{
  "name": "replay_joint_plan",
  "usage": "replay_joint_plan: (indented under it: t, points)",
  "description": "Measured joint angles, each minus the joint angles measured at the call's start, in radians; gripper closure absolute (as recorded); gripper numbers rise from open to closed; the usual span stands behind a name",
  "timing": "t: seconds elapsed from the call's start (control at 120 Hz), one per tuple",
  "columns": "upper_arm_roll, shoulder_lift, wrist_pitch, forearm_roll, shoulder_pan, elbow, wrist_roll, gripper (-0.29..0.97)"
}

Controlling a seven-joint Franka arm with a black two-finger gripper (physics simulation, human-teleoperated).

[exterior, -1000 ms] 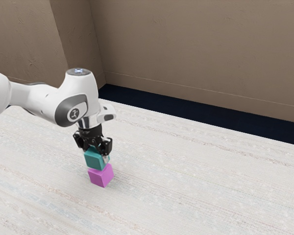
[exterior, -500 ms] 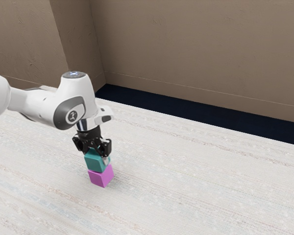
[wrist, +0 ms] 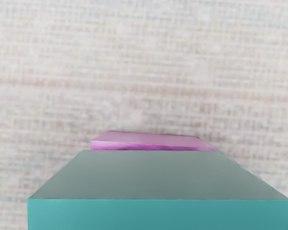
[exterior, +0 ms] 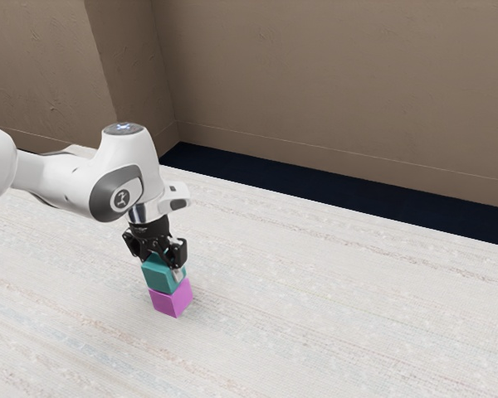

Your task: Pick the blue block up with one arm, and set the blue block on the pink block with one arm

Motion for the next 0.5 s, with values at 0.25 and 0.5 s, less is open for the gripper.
replay_joint_plan:
  t: [0.25, 0.5]
  points:
    - [0.0, -0.001, 0.0, -0.013, 0.0, 0.0, 0.044, 0.39]
    - [0.002, 0.0, -0.005, -0.034, 0.0, 0.0, 0.097, 0.16]
